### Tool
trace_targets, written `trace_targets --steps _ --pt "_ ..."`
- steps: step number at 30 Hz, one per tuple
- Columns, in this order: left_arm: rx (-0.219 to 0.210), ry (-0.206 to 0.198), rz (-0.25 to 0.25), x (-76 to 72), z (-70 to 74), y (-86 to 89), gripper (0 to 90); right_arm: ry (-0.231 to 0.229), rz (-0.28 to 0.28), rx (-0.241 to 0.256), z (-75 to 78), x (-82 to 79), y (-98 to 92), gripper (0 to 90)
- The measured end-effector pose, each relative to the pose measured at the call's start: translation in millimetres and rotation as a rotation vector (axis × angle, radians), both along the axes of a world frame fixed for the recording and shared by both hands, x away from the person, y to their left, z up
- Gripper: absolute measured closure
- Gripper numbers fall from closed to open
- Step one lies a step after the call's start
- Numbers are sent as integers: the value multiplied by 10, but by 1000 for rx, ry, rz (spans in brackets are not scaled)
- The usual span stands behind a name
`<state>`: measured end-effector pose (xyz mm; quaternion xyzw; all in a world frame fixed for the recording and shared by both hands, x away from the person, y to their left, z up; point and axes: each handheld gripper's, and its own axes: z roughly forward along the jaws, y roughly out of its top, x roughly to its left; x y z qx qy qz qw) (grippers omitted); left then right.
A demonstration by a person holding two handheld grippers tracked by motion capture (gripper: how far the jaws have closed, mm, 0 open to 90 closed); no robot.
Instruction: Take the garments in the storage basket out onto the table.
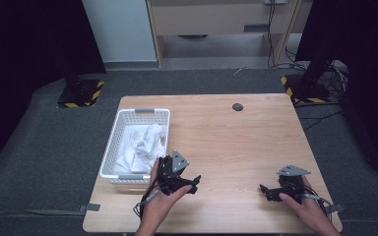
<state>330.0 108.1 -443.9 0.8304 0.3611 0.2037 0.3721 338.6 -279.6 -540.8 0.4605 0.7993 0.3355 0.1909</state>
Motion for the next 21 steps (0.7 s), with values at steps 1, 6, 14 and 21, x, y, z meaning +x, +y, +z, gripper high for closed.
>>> trace_targets --steps 1,6,14,21 --pt "0 0 0 0 0 0 34 0 0 0 0 0 0 5" --pt "2 -5 -1 -5 36 43 33 0 0 0 0 -1 1 5" --pt "5 -10 15 4 89 122 32 -1 0 0 0 -1 2 5" --pt "4 -10 33 19 113 204 32 -1 1 0 0 -2 3 5"
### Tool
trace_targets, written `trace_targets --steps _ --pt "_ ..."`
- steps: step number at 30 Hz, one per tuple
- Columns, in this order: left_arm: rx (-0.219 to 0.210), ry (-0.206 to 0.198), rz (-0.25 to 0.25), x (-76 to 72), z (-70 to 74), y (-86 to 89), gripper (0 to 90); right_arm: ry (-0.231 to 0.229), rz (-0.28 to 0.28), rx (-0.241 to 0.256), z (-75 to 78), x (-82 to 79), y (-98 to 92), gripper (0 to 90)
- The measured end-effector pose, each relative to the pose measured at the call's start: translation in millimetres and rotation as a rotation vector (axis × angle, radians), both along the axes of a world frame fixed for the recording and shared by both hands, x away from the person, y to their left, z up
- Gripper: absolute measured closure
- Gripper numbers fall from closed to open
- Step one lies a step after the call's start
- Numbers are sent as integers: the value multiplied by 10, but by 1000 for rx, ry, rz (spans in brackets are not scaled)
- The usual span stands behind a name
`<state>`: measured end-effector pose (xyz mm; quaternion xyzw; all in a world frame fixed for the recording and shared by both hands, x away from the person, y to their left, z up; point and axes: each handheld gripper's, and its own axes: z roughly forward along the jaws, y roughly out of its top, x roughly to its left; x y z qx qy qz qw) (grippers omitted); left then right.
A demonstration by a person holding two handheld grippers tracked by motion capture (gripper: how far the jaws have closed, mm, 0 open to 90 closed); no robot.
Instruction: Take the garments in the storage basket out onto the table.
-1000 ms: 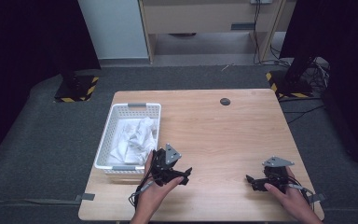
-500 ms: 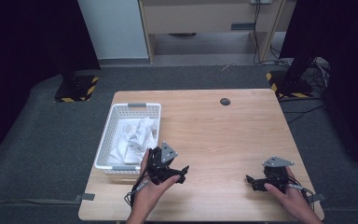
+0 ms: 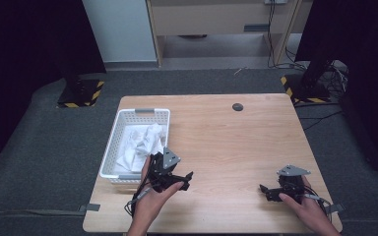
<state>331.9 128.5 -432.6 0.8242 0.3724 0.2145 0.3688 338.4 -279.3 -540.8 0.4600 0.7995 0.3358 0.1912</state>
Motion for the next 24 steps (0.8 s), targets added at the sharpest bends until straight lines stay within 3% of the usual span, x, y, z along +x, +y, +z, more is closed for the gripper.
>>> trace_targets --steps 24 --pt "21 6 21 17 87 181 29 0 2 -1 0 -3 2 5"
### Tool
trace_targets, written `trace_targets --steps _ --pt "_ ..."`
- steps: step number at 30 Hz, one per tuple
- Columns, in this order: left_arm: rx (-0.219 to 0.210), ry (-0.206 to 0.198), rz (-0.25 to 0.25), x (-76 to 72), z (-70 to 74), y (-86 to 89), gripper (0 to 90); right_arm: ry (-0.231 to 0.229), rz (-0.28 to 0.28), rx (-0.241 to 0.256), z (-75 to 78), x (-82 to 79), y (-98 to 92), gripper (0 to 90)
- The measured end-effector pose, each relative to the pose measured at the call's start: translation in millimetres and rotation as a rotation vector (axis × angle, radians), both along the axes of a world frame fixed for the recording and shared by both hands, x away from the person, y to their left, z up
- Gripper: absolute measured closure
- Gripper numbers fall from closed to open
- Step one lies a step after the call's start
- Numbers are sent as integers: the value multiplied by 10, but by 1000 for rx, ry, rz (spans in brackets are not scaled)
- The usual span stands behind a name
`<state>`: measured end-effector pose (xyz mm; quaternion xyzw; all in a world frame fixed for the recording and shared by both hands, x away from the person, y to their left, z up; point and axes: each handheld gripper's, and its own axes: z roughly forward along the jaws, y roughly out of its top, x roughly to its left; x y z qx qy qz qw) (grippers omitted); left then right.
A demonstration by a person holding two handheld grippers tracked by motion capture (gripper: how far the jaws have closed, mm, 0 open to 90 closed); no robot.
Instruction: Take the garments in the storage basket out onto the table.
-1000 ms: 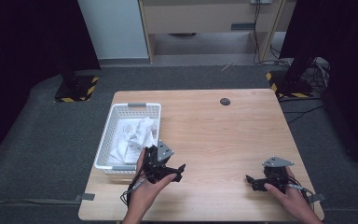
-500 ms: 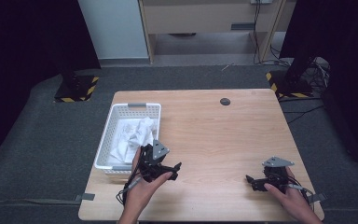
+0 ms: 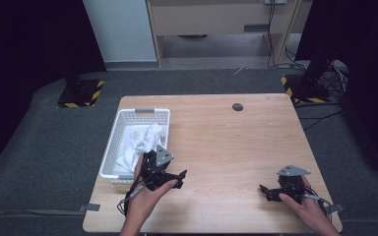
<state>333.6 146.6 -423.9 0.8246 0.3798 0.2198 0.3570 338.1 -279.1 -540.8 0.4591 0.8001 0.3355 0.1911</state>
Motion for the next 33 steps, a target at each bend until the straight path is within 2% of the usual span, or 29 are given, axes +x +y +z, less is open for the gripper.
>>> trace_targets --steps 8,13,26,33 --pt "-19 1 33 27 7 171 25 0 0 0 0 0 0 5" --pt "-3 8 46 53 -16 236 24 0 0 0 0 0 0 5" --pt "0 9 57 68 -17 307 24 0 2 0 0 -3 1 5" --pt "3 10 67 142 -17 380 32 1 5 2 0 -4 3 5"
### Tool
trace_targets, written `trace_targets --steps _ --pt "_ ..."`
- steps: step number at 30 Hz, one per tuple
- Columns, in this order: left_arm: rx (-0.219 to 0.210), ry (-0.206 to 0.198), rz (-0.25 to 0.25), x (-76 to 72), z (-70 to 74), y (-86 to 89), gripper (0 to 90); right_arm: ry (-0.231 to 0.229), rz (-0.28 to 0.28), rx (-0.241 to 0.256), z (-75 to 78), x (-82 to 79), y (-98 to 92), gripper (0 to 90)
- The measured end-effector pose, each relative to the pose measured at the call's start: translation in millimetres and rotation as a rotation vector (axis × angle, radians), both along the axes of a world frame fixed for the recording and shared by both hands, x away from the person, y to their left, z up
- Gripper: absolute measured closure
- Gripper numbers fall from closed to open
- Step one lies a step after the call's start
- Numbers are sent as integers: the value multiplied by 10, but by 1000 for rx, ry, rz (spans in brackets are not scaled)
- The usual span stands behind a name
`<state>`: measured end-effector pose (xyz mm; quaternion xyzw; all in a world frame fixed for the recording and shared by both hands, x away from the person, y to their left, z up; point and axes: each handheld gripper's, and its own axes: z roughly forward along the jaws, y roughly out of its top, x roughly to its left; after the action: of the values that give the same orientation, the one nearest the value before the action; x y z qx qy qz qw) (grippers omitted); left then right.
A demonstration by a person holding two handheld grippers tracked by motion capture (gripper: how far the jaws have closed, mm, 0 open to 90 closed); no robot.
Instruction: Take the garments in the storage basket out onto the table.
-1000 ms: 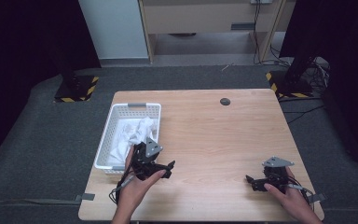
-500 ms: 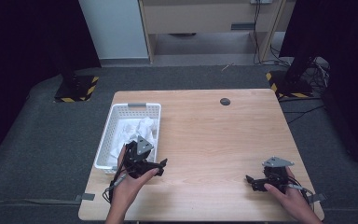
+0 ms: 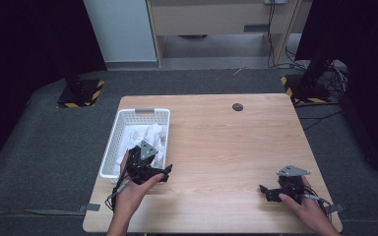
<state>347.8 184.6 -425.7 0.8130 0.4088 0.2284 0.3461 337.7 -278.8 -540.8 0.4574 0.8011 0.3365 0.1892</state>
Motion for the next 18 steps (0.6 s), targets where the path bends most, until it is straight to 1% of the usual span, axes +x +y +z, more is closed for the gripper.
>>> trace_targets --steps 3,7,9,11,15,18 --pt "-1 -4 10 38 -15 41 36 0 0 0 0 0 0 5" --pt "11 5 20 118 -29 95 35 0 -3 0 0 -1 3 5" --pt "14 6 21 135 -26 98 35 0 -3 0 0 -1 3 5" --pt "31 12 16 186 -12 102 34 0 -3 0 0 -1 3 5" --pt "36 5 22 227 12 100 34 0 -3 0 0 -1 3 5" --pt "54 10 21 267 19 94 32 0 -3 0 0 -1 3 5"
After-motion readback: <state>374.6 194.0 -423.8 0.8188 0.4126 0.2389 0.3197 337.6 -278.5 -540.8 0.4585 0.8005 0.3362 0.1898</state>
